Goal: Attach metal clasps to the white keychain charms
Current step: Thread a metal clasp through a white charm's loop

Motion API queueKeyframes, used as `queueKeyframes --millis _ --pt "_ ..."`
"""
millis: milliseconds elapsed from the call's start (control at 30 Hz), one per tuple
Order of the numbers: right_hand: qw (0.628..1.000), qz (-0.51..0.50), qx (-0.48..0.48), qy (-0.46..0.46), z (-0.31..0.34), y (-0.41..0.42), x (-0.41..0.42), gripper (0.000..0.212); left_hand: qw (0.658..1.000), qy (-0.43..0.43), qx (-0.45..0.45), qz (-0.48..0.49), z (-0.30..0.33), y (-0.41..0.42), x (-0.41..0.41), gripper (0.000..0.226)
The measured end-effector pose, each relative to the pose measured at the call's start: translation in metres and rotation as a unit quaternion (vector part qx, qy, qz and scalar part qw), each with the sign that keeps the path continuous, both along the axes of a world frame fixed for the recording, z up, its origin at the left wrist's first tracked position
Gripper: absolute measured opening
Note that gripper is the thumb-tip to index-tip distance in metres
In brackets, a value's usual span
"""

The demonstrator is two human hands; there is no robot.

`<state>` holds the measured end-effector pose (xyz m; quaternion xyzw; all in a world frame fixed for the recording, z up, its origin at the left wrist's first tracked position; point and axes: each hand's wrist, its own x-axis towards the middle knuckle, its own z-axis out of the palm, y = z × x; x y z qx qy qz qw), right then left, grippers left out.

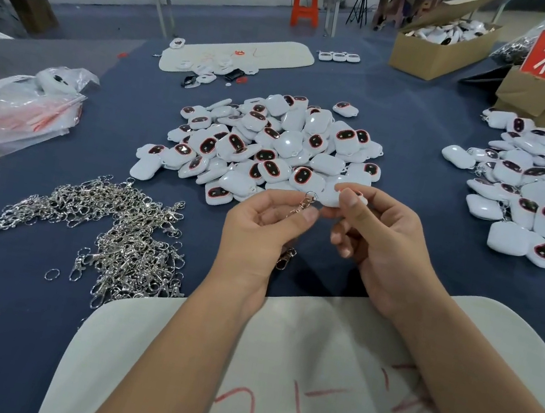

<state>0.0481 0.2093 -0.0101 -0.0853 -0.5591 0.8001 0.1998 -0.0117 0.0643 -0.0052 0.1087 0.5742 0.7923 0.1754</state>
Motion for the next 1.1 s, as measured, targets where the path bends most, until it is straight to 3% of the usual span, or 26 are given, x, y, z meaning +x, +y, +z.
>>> queueKeyframes --millis 200,533,667,867,967,1100 --pt "1.000 0.007 0.008 0.005 -0.002 0.000 -0.001 0.044 0.999 0.005 0.000 0.033 0.002 0.002 0.002 0.008" --pt "0.999 0.010 0.032 0.007 -0.003 -0.002 -0.001 0.036 0.993 0.050 -0.022 0.101 0.000 0.004 0.000 0.020" --pt "0.999 -0.012 0.037 0.007 -0.006 -0.001 -0.002 0.034 0.974 0.156 -0.108 0.124 -0.003 0.005 -0.003 0.017" --pt "0.996 -0.047 0.073 0.005 -0.010 0.001 -0.004 0.026 0.918 0.303 -0.226 0.119 -0.006 0.004 -0.003 0.026" --pt "0.993 -0.061 0.102 0.001 -0.012 0.000 -0.003 0.024 0.903 0.326 -0.257 0.108 -0.006 0.004 0.001 0.032" --pt "0.991 -0.099 0.090 -0.007 -0.008 -0.001 -0.001 0.027 0.914 0.309 -0.238 0.112 -0.005 0.008 0.005 0.026"
